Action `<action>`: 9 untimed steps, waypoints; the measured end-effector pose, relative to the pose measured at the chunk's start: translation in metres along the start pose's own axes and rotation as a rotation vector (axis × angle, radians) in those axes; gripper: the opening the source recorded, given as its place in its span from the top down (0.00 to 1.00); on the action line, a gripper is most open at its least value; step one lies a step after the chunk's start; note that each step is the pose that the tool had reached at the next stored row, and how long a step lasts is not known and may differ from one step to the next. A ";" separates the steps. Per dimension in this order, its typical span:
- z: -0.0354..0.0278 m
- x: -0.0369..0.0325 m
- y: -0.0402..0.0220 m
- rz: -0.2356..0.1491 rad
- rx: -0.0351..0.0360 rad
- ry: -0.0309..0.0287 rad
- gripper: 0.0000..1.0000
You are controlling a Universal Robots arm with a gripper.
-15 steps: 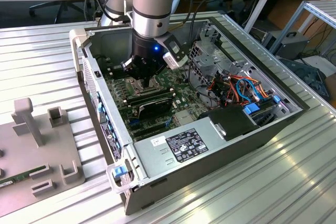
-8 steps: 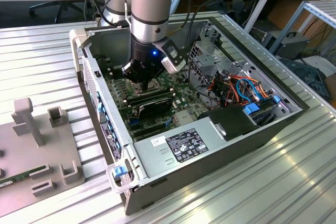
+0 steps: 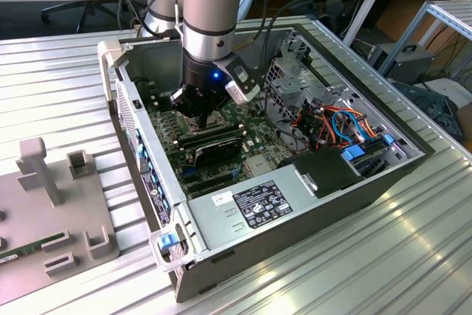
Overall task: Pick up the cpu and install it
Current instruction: 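Install the second cpu locking lever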
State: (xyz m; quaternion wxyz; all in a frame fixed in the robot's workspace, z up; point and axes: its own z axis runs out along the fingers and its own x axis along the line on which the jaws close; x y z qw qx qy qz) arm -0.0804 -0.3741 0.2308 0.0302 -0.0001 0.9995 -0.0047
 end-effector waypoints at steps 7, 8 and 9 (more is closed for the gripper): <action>0.0015 0.0018 0.0001 0.000 -0.0011 0.0001 0.89; 0.0017 0.0020 0.0001 0.000 -0.0016 -0.0001 0.89; 0.0020 0.0023 0.0001 0.000 -0.0018 -0.0002 0.89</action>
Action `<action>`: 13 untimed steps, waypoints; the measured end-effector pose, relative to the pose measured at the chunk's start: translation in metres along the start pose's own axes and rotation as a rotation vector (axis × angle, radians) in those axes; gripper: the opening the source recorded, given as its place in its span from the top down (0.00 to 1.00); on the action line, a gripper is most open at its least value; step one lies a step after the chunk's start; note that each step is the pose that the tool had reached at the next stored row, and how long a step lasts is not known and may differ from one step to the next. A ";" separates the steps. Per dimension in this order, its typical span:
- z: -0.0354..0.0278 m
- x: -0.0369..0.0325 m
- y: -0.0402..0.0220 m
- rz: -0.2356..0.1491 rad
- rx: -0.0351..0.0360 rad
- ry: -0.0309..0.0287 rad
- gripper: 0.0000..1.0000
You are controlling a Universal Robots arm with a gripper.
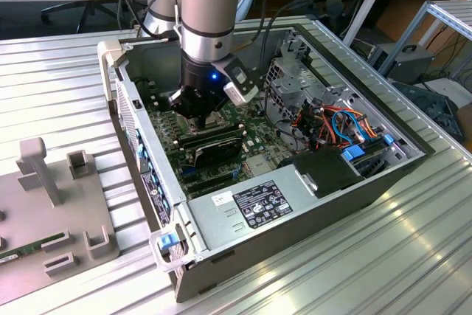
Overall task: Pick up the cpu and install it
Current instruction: 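Install the second cpu locking lever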
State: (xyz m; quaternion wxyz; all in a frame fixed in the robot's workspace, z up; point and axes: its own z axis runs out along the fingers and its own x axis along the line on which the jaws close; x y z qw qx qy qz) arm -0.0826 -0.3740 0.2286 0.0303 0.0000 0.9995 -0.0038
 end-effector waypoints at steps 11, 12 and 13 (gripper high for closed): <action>0.0029 0.0046 0.0008 0.000 -0.0021 0.0002 0.89; 0.0033 0.0051 0.0011 0.000 -0.0025 0.0002 0.89; 0.0038 0.0054 0.0013 0.000 -0.0026 0.0002 0.89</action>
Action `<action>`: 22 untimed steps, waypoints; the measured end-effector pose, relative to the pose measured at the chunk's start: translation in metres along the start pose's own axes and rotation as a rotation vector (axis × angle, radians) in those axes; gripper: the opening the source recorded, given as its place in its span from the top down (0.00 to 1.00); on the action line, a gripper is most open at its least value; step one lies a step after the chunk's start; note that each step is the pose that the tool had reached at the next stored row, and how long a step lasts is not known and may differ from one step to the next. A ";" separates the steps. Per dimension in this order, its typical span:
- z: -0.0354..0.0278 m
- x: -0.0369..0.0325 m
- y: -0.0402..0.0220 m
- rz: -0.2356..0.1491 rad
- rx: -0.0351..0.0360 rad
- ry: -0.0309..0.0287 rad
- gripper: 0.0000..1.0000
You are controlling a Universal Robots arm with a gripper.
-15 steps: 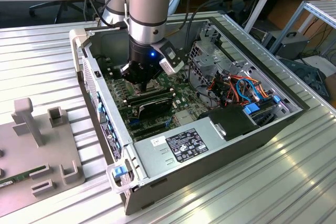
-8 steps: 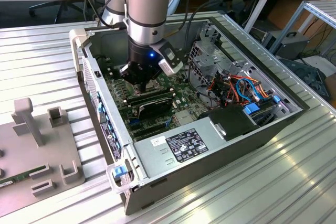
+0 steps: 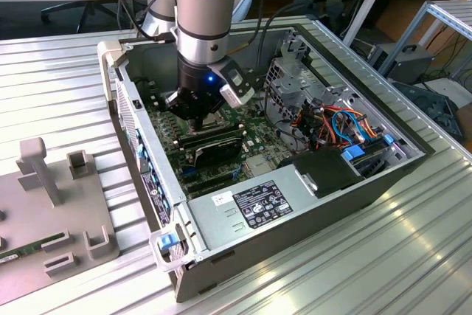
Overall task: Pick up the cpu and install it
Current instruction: 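Install the second cpu locking lever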
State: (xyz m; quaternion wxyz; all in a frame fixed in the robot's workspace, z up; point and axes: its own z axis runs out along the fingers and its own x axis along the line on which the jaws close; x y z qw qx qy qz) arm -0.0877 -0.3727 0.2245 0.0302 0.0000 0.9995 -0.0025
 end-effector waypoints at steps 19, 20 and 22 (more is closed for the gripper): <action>0.0140 0.0018 0.0033 0.000 -0.0017 0.0000 0.89; 0.0149 0.0021 0.0034 0.000 -0.0017 0.0000 0.89; 0.0151 0.0024 0.0036 0.000 -0.0032 0.0002 0.89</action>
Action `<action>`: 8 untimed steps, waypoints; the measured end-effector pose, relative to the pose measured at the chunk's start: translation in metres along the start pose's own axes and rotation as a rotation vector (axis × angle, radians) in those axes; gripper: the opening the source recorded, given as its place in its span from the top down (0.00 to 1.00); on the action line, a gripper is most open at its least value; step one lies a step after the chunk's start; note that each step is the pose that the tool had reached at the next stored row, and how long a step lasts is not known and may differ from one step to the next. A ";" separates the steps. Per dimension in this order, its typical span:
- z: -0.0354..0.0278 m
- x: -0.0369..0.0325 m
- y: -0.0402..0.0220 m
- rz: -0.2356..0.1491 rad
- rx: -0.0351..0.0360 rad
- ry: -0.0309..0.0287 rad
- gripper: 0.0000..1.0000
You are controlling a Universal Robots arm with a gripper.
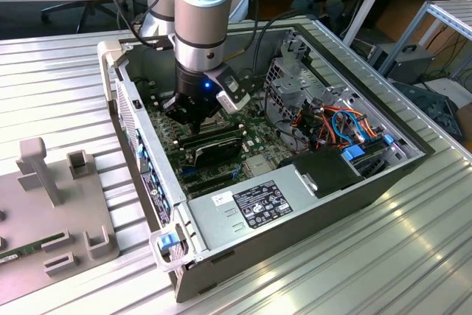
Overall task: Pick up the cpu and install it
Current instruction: 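Install the second cpu locking lever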
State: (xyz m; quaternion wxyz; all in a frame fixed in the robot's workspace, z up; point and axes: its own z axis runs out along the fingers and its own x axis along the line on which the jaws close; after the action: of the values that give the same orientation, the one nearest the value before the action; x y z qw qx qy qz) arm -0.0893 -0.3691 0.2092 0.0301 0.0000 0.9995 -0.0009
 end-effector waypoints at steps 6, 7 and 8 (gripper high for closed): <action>0.0011 0.0034 0.0009 0.000 -0.0050 -0.0001 0.89; 0.0016 0.0042 0.0009 0.000 -0.0049 -0.0001 0.89; 0.0019 0.0045 0.0009 0.000 -0.0050 -0.0001 0.89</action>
State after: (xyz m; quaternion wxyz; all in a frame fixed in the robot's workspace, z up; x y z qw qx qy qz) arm -0.0936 -0.3682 0.2071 0.0301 0.0001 0.9995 0.0016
